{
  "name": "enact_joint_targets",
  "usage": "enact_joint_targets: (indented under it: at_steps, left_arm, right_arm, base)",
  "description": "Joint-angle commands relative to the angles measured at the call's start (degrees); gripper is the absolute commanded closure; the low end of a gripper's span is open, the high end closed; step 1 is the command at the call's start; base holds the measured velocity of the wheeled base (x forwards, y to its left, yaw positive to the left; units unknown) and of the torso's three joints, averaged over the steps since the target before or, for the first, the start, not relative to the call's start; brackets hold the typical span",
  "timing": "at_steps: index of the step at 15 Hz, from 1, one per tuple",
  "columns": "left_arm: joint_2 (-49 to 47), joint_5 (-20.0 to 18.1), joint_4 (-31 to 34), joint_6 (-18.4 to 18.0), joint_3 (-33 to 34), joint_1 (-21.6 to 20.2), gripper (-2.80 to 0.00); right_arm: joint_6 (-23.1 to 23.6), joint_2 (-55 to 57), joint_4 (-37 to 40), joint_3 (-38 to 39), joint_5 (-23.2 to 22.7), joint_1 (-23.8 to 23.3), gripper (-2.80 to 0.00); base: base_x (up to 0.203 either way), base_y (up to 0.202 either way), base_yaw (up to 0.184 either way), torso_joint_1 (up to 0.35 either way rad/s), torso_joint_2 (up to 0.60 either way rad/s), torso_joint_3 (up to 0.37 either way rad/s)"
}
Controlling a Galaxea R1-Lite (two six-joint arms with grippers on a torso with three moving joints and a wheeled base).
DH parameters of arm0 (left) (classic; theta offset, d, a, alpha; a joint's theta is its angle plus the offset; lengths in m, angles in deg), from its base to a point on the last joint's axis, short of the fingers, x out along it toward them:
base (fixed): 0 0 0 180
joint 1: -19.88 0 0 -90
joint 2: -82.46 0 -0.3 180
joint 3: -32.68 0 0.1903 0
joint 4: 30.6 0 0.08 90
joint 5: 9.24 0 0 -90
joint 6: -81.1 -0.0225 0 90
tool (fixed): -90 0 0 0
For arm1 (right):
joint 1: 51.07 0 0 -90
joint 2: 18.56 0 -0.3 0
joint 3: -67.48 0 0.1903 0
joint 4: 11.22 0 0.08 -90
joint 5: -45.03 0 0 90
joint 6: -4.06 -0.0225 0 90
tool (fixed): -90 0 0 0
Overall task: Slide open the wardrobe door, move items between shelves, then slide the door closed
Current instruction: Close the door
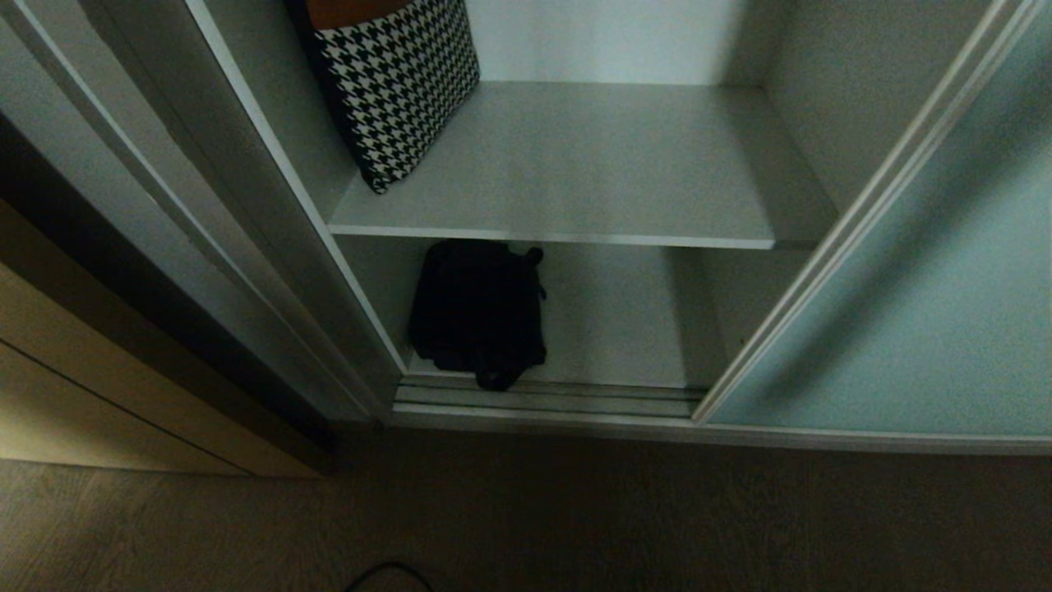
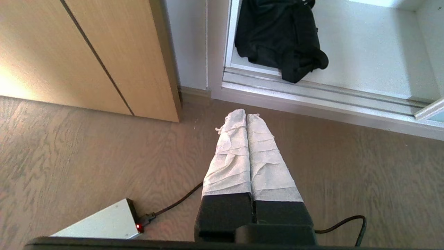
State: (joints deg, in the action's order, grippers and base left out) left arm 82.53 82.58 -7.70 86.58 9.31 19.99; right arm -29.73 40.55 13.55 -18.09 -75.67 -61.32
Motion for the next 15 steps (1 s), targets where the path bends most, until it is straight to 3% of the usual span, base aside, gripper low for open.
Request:
enact_joint_targets:
  at_steps: [1,4,15]
  left_arm:
    - [-0.1,0.0,0.0,0.1,0.1,0.0,0.00]
    - [-0.1,0.0,-0.1,0.1,0.1,0.0,0.00]
    - [-0.1,0.0,-0.1,0.1,0.1,0.0,0.00]
  right_arm:
    - [-0.2,3.8,-1.4,0.0,-0.2,0.0,0.00]
    - [-0.2,7.3,-5.9,0.3,-0.2,0.0,0.00]
    - [-0.2,14.6,-11.1,-0.4,-0.2,1.4,0.00]
  base:
    - [0.000,0.000,0.000,0.000,0.00,0.000]
    - [0.000,0.000,0.000,0.000,0.00,0.000]
    - [0.000,0.000,0.000,0.000,0.00,0.000]
